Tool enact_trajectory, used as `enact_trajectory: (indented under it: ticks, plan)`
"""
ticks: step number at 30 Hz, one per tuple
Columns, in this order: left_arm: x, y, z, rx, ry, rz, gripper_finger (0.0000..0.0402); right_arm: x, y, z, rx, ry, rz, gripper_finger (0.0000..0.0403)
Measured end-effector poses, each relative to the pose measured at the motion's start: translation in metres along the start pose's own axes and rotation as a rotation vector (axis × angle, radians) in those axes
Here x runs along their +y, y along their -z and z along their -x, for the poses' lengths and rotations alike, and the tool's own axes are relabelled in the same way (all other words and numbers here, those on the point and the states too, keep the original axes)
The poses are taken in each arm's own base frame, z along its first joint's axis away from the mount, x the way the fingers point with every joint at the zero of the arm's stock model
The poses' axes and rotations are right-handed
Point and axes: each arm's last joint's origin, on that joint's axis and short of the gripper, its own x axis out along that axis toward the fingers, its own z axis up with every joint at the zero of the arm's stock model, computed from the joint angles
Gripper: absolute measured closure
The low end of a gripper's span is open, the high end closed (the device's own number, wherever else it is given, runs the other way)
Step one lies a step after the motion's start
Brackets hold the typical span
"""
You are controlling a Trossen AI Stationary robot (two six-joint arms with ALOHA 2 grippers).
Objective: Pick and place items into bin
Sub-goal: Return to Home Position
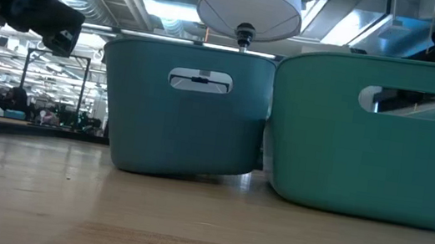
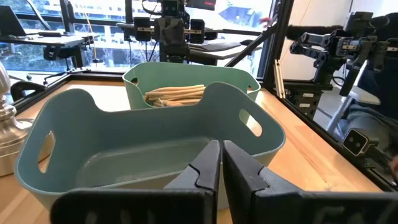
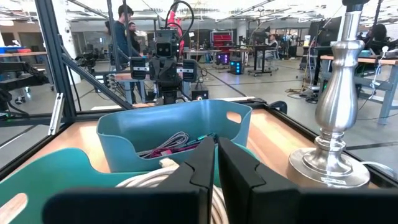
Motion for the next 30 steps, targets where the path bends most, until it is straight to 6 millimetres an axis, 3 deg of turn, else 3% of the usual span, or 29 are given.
enact_trajectory:
  ticks: [30]
  plan:
    - [0.0,0.0,0.0,0.0,0.0,0.0,0.0395,0.0,0.0,0.0,0.0,0.0,0.0,0.0377]
